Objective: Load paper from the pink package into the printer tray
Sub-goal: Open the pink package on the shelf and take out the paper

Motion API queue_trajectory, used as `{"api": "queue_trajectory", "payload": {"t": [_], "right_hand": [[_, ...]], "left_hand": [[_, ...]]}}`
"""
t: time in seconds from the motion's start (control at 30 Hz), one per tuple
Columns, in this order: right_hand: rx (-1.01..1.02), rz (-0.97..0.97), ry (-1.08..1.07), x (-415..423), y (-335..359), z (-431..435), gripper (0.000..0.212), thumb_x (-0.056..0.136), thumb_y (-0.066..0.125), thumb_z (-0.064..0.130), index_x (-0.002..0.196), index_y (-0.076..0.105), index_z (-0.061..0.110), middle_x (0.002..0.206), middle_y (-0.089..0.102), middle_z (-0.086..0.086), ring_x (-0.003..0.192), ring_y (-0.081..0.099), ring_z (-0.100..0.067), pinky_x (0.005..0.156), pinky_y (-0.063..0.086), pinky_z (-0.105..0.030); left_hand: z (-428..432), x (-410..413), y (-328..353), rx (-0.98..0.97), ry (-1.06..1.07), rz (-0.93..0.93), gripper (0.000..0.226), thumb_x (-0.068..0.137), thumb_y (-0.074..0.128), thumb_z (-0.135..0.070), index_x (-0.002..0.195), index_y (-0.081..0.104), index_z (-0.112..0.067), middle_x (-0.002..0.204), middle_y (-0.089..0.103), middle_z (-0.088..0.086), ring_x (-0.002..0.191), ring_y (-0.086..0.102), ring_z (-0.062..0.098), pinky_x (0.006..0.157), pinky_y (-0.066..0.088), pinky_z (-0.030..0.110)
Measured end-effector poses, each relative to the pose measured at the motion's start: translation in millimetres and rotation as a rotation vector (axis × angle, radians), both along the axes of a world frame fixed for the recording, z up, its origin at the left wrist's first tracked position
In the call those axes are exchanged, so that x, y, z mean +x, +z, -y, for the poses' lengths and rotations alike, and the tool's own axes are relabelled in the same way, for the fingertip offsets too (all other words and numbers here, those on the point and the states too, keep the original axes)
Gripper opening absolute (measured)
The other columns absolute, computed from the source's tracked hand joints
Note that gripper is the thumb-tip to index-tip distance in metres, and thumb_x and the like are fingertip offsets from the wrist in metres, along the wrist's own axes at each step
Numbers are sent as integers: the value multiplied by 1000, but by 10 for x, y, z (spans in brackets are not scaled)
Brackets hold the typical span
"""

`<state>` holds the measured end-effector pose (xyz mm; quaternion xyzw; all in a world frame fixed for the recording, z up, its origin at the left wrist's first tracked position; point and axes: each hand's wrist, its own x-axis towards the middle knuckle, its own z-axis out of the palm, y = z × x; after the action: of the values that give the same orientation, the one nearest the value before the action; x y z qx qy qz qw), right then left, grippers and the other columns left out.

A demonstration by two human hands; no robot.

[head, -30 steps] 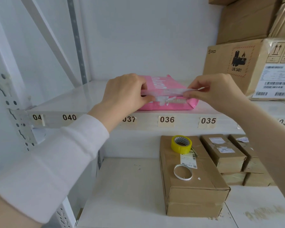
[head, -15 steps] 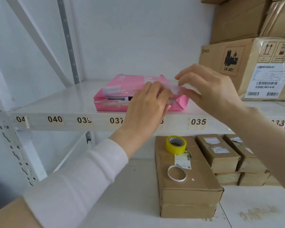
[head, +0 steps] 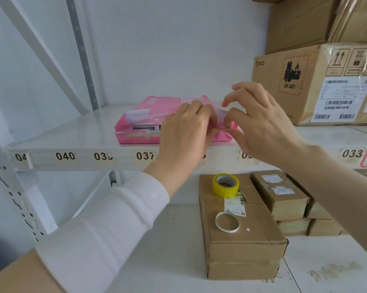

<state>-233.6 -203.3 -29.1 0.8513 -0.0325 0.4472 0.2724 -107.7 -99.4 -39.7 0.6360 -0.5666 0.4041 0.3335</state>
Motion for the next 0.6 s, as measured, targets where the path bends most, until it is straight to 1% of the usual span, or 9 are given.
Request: {"api": "queue_trajectory", "payload": {"t": [0.13, 0.2, 0.37, 0.53, 0.6], "right_hand": [[60, 39, -23, -26, -40, -46, 13, 81, 61, 15, 73, 60, 6, 106, 63, -18, 116, 36, -29, 95, 34, -36], [74, 57, -35, -39, -51, -60, 12, 80, 61, 15, 73, 59, 6, 107, 62, -18, 117, 34, -29, 96, 34, -37], [19, 147, -12, -32, -97, -54, 10, 77, 61, 11, 69, 59, 5, 104, 64, -18, 116, 36, -28, 95, 35, -38], [-42, 290, -3, 33, -140, -24, 13, 74, 60, 8, 61, 58, 4, 95, 67, -17, 109, 39, -27, 107, 27, -33], [-37, 326, -13, 27, -165, -7, 13, 72, 63, 8, 61, 57, 4, 93, 67, -17, 108, 40, -27, 110, 25, -34]], "left_hand": [[-13, -6, 2, 1, -39, -25, 18, 69, 75, -26, 75, 64, -14, 73, 66, 4, 73, 62, 28, 52, 33, 26], [-11, -9, -4, 0, -55, -30, 18, 70, 75, -28, 75, 63, -14, 73, 66, 3, 73, 62, 27, 53, 34, 26], [-23, -13, -18, -1, -60, -29, 23, 69, 76, -29, 71, 61, -12, 70, 66, 4, 72, 62, 28, 50, 35, 28], [-44, -29, 1, 53, -80, -93, 23, 76, 69, -34, 78, 61, -12, 82, 67, 4, 84, 60, 26, 55, 37, 32], [-37, -15, 0, 65, -73, -96, 22, 79, 66, -34, 81, 60, -12, 86, 66, 4, 88, 59, 26, 57, 38, 32]]}}
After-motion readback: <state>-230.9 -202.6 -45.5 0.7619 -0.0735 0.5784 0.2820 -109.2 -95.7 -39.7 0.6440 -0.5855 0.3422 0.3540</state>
